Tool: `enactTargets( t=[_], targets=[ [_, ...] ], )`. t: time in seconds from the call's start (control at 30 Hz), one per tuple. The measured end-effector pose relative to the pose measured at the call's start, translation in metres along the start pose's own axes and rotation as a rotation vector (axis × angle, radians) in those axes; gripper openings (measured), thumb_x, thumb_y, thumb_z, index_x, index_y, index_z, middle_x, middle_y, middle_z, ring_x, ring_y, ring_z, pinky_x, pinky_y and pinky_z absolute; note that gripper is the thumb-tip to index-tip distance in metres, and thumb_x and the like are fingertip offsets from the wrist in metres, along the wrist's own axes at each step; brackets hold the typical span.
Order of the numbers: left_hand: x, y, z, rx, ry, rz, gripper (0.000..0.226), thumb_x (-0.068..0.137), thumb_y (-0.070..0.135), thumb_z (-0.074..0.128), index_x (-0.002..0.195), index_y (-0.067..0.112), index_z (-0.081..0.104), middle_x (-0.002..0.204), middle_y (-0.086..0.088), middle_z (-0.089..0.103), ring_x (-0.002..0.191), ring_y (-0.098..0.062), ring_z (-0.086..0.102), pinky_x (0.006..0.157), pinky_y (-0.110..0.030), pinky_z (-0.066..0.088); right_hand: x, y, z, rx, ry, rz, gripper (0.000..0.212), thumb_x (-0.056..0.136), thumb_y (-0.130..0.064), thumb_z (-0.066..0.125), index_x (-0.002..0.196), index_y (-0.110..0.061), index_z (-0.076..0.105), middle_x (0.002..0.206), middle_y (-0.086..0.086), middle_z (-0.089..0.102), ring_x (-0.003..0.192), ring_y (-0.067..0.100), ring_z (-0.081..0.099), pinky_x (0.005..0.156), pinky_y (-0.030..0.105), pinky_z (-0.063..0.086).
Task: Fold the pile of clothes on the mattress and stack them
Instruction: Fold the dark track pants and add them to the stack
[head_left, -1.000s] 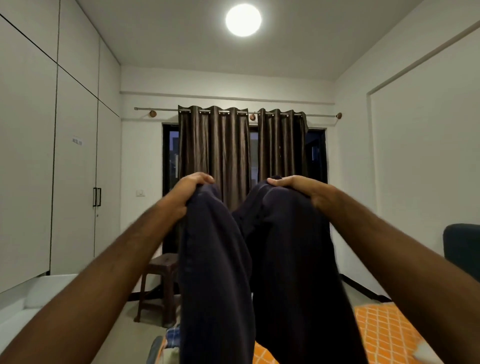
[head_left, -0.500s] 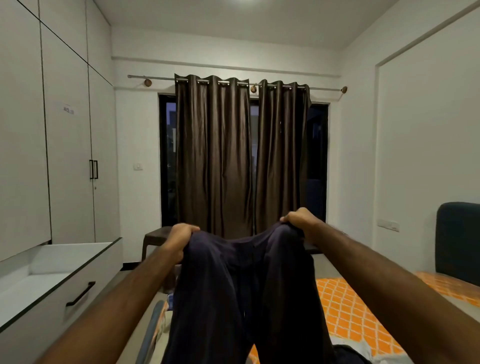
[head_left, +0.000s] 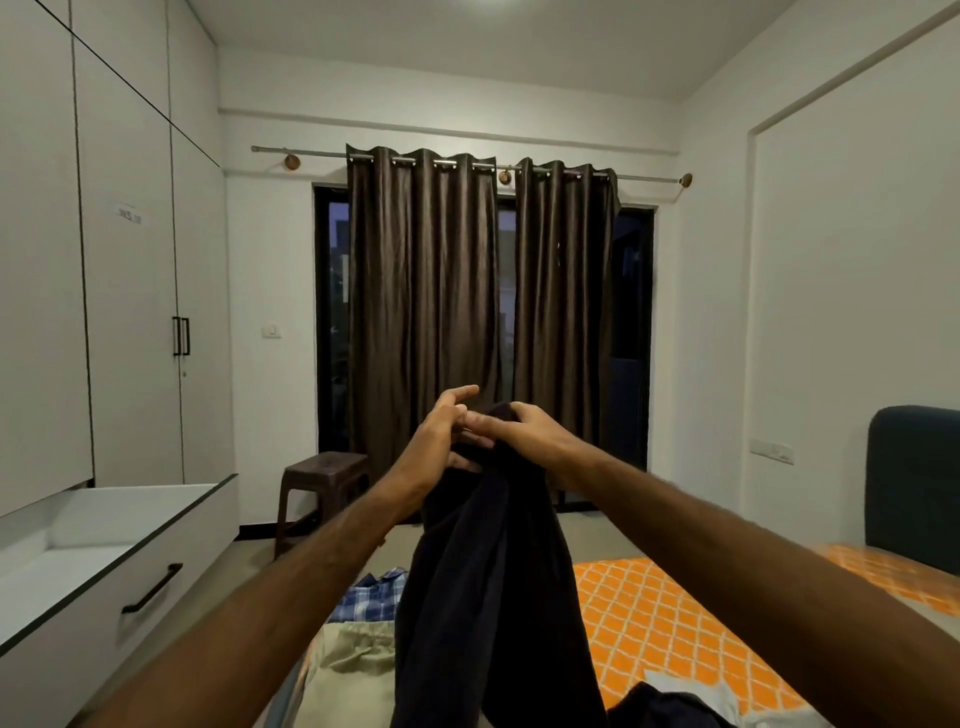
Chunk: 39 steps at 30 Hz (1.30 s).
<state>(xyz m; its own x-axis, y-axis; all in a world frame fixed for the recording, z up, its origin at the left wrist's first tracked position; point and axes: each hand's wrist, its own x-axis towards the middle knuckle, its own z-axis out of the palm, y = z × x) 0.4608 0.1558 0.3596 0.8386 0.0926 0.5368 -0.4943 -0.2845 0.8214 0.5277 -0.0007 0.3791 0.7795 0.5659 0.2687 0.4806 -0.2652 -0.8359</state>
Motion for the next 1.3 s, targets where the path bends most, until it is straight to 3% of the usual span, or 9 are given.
enactTargets(
  t=[0.1,0.23,0.37,0.5,0.67,0.8,0.97,1.13,1.3],
  targets=[
    [-0.001,0.005,-0.009,0.243,-0.159,0.134,0.039,0.106,0.014,0.035,0.143,0.025,0.041,0.107,-0.009,0.073,0.101,-0.022,0.070,0.079,-0.039,0.060,-0.006,0.008,-0.005,0.032,-0.047,-0.048,0.039,0.090,-0.014,0.070,0.127,-0.022,0.059,0.117,0.000,0.068,0.113,0.018,0.065,0.102,0.043,0.052],
    [0.000,-0.002,-0.036,0.752,-0.060,0.468,0.041,0.086,0.026,0.070,0.123,0.036,0.053,0.114,0.017,0.051,0.106,-0.007,0.054,0.093,-0.035,0.052,-0.015,0.013,-0.021,0.021,-0.170,-0.131,0.041,0.094,0.001,0.059,0.129,-0.021,0.059,0.124,0.003,0.066,0.117,0.015,0.064,0.103,0.041,0.052],
    [-0.014,-0.015,-0.063,0.638,-0.294,0.222,0.038,0.078,0.047,0.080,0.107,0.039,0.057,0.121,0.014,0.048,0.111,-0.008,0.054,0.093,-0.041,0.055,-0.024,0.020,-0.047,0.021,-0.165,-0.237,0.038,0.095,0.003,0.059,0.126,-0.018,0.061,0.122,0.004,0.066,0.117,0.015,0.064,0.100,0.037,0.054],
    [-0.030,-0.029,-0.056,0.686,-0.522,0.172,0.054,0.077,0.041,0.084,0.124,0.037,0.056,0.124,0.014,0.046,0.115,-0.005,0.055,0.096,-0.031,0.055,-0.028,0.031,-0.055,0.012,-0.135,-0.292,0.034,0.095,0.000,0.060,0.125,-0.015,0.062,0.120,0.004,0.067,0.117,0.015,0.064,0.098,0.034,0.055],
    [-0.033,-0.033,-0.039,0.847,-0.591,0.188,0.058,0.084,0.041,0.078,0.134,0.043,0.049,0.128,0.007,0.036,0.118,-0.008,0.050,0.098,-0.029,0.053,-0.029,0.041,-0.049,-0.022,-0.144,-0.295,0.032,0.095,-0.004,0.063,0.125,-0.014,0.060,0.120,0.004,0.067,0.117,0.018,0.064,0.101,0.041,0.054],
    [-0.037,-0.026,-0.036,0.677,-0.478,0.304,0.077,0.078,0.038,0.084,0.140,0.040,0.039,0.135,0.015,0.037,0.124,-0.001,0.046,0.098,-0.019,0.049,-0.034,0.041,-0.060,0.014,-0.154,-0.329,0.030,0.094,-0.001,0.064,0.122,-0.009,0.060,0.118,0.009,0.067,0.116,0.023,0.065,0.100,0.043,0.054],
    [-0.042,0.002,-0.019,0.511,-0.629,0.067,0.039,0.102,0.049,0.046,0.139,0.038,0.050,0.134,0.013,0.050,0.122,-0.003,0.052,0.102,-0.026,0.048,-0.041,0.041,-0.069,-0.008,-0.181,-0.374,0.023,0.091,0.001,0.066,0.113,-0.005,0.063,0.110,0.013,0.067,0.109,0.030,0.066,0.093,0.041,0.056],
    [-0.030,0.014,0.006,1.383,-0.606,0.269,0.036,0.097,0.053,0.051,0.129,0.036,0.057,0.124,0.007,0.048,0.106,-0.015,0.055,0.097,-0.048,0.044,-0.042,0.048,-0.059,-0.087,-0.186,-0.404,0.021,0.092,0.002,0.065,0.111,-0.007,0.064,0.105,0.008,0.068,0.104,0.025,0.068,0.088,0.035,0.056],
    [-0.036,0.007,0.021,1.511,-0.681,0.326,0.029,0.095,0.040,0.059,0.122,0.029,0.062,0.124,0.002,0.042,0.103,-0.018,0.053,0.093,-0.050,0.046,-0.043,0.051,-0.061,-0.140,-0.168,-0.373,0.024,0.092,0.002,0.065,0.112,-0.011,0.065,0.107,0.003,0.069,0.108,0.021,0.067,0.088,0.032,0.056]
  ],
)
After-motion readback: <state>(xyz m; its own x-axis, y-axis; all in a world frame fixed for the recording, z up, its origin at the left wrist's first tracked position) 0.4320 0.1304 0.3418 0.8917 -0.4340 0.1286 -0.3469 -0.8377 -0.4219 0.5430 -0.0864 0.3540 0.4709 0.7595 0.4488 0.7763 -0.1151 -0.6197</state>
